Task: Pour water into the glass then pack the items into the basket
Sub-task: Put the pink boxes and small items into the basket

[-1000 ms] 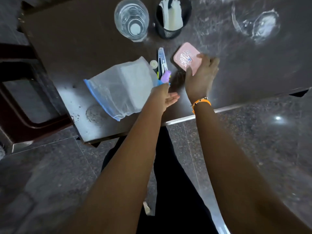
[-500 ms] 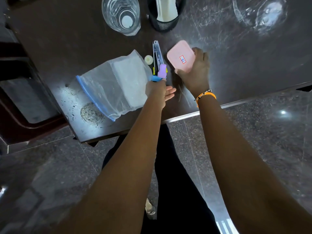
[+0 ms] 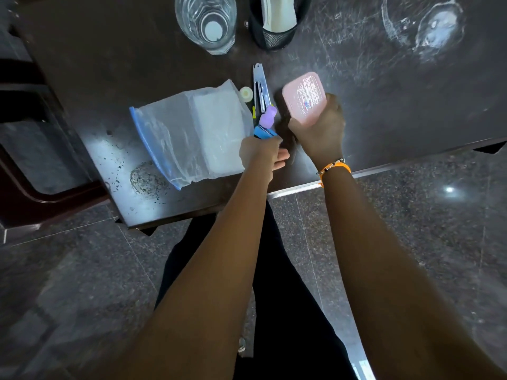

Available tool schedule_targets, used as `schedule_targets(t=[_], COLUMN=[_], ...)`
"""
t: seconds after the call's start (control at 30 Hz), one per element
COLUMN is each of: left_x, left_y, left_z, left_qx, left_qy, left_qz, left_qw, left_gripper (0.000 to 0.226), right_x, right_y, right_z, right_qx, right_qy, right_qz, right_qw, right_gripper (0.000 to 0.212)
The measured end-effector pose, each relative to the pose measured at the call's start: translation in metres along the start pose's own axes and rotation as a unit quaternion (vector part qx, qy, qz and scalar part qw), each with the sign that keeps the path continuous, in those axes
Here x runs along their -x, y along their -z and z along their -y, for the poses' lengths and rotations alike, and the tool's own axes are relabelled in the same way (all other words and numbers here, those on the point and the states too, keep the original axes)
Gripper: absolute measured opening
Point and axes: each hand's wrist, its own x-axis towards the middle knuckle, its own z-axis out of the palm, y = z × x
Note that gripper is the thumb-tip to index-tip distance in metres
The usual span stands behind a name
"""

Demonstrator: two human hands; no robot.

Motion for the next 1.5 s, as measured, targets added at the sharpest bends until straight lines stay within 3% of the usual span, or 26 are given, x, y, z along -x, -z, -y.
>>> schedule_targets(t=[0.1,0.27,0.4,0.53,0.77,1.03,1.17,1.27,1.43,1.5], left_x=[0.013,0.034,0.051,0.062,0.069,0.086,0.088,0.082,0.069,0.064], left_y=[0.005,0.022,0.047,0.095,0.233,0.4,0.465,0.511,0.565,0.578], left_z=[0.006,0.01,0.008,0.007,0.022,0.036,0.032,0.027,0.01,0.0], left_qx=[-0.045,-0.119,-0.096,-0.045,0.01,0.04,0.066,0.086,0.077,0.057], left_qy=[-0.021,-0.114,-0.147,-0.165,-0.213,-0.261,-0.265,-0.255,-0.246,-0.248], left_qz=[0.017,0.026,0.028,0.008,-0.129,-0.288,-0.363,-0.411,-0.43,-0.423], left_qw=[0.999,0.986,0.984,0.985,0.968,0.92,0.891,0.871,0.865,0.87], left_gripper=[0.006,0.019,0.012,0.021,0.026,0.018,0.016,0.029,0.041,0.035], right_x=[0.009,0.026,0.046,0.072,0.142,0.234,0.27,0.296,0.326,0.331], right_y=[0.006,0.012,0.013,0.004,-0.056,-0.145,-0.19,-0.225,-0.278,-0.297], right_z=[-0.001,0.007,0.026,0.058,0.133,0.228,0.271,0.308,0.361,0.376], right_qx=[-0.026,-0.063,-0.089,-0.091,-0.062,-0.007,0.008,-0.024,-0.057,-0.069], right_qy=[-0.012,-0.009,-0.013,0.01,0.077,0.19,0.229,0.234,0.278,0.287], right_qz=[0.003,0.034,0.048,0.135,0.271,0.338,0.34,0.322,0.291,0.276], right_qw=[1.0,0.997,0.995,0.987,0.957,0.922,0.912,0.917,0.914,0.914], right_gripper=[0.054,0.048,0.046,0.034,0.038,0.024,0.04,0.05,0.042,0.038])
